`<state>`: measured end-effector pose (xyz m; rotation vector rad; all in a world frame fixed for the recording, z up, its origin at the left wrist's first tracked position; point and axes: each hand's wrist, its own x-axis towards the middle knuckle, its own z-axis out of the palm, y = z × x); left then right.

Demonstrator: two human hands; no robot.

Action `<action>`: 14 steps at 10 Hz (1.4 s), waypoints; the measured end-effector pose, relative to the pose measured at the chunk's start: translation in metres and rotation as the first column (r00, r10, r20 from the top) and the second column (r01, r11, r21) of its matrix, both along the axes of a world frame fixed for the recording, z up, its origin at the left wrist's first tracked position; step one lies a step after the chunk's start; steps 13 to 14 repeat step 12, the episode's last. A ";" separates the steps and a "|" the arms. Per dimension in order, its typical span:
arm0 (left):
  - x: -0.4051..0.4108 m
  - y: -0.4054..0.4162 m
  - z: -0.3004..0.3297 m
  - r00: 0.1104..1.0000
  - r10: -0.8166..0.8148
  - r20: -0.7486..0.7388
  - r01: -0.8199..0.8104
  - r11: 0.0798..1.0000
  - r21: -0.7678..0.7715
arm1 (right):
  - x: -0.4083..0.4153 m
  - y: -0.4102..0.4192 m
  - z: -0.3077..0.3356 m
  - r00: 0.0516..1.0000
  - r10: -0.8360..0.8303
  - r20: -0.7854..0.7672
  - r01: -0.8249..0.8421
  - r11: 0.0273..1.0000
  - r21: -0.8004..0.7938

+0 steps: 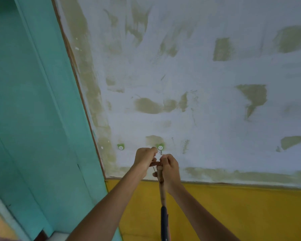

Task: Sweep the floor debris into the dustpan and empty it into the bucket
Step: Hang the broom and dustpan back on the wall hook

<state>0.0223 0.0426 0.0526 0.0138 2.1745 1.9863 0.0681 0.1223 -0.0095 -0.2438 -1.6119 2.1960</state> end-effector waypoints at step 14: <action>-0.069 0.022 -0.035 0.888 -0.268 -0.373 0.049 0.864 -0.502 | -0.063 0.022 -0.017 0.836 -0.411 0.365 -0.081 0.565 0.821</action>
